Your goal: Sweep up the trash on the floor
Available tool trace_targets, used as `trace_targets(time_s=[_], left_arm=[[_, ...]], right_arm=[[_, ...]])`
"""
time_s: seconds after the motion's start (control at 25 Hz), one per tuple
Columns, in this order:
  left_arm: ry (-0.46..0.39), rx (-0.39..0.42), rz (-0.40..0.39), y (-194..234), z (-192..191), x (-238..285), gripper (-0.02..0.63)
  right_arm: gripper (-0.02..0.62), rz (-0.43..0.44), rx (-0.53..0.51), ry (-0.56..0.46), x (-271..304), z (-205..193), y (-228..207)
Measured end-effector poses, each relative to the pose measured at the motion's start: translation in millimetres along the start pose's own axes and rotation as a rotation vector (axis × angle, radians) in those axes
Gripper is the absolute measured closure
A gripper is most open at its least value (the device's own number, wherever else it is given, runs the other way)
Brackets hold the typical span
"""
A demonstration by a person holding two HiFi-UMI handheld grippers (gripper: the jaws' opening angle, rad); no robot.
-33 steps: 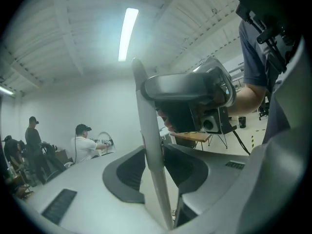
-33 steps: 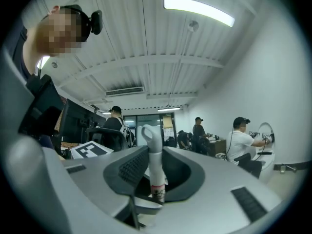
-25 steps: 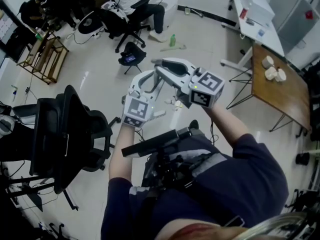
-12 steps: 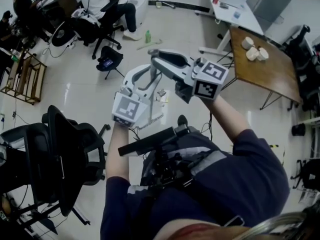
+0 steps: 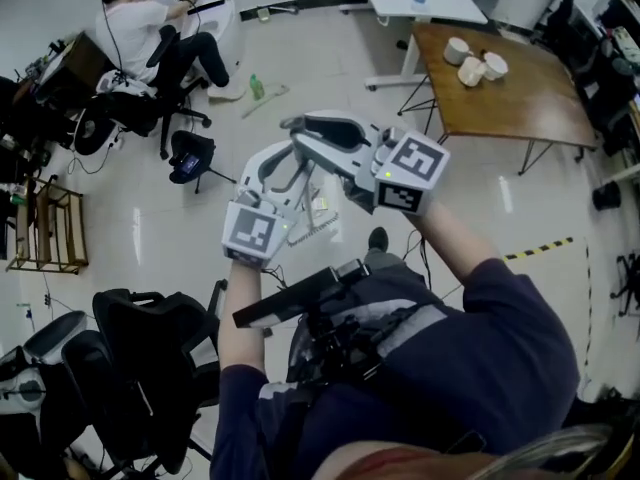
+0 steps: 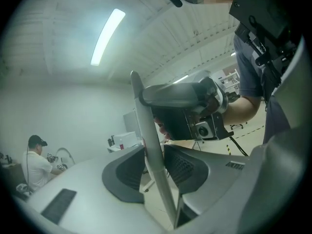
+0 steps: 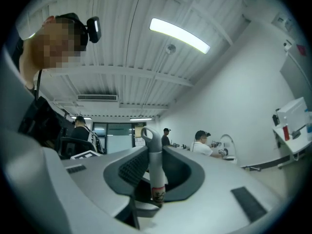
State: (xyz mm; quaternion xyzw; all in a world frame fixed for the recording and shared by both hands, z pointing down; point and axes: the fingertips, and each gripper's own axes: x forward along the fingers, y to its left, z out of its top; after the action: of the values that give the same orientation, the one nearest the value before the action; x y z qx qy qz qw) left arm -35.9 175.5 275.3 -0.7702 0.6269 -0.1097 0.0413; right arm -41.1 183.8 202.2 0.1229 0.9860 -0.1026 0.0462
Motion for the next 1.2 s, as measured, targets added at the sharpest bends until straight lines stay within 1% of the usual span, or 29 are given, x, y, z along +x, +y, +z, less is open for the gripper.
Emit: trace_targets(time_s=[0.16,0.28,0.36,0.48,0.6,0.72,0.8,0.88,1.0,1.2], left_arm=[[0.050,0.010,-0.002,-4.6,-5.8,60.2,0.483],[0.102,0.018,-0.004,-5.4,-12.1,111.5,0.486],[0.134,0.028,-0.010,-7.7,-17.3,140.6,0.486],[0.163,0.012,-0.011,-10.4,-22.8,178.3,0.486],[0.198,0.031,-0.020,-9.3,-22.9,215.6,0.485],[0.226,0.038,-0.069,-12.2,-23.9,251.6,0.482],[0.241,0.044,-0.121,-14.2,-25.7,275.6,0.482],[0.252,0.069,-0.176,-21.4,-28.0,299.0,0.478],[0.237,0.095,-0.241,-38.5,-29.0,329.0,0.476],[0.195,0.085,-0.334,-56.8,-30.9,367.0,0.476]], right_arm=[[0.486,-0.056,-0.025,-0.002,-30.8,2.8,-50.4],[0.486,-0.088,-0.043,-0.038,-52.5,9.6,-96.4],[0.486,-0.097,-0.031,-0.056,-67.1,8.7,-122.9],[0.486,-0.116,-0.007,-0.046,-85.3,6.6,-157.0],[0.486,-0.147,0.000,-0.048,-100.7,12.8,-189.7],[0.486,-0.206,-0.008,-0.047,-116.2,19.0,-221.5],[0.486,-0.229,-0.022,-0.046,-125.8,18.8,-241.1],[0.485,-0.254,-0.026,-0.048,-139.3,14.7,-258.7],[0.485,-0.325,-0.034,-0.050,-165.0,12.5,-280.0],[0.486,-0.446,-0.061,-0.016,-194.0,9.7,-309.0]])
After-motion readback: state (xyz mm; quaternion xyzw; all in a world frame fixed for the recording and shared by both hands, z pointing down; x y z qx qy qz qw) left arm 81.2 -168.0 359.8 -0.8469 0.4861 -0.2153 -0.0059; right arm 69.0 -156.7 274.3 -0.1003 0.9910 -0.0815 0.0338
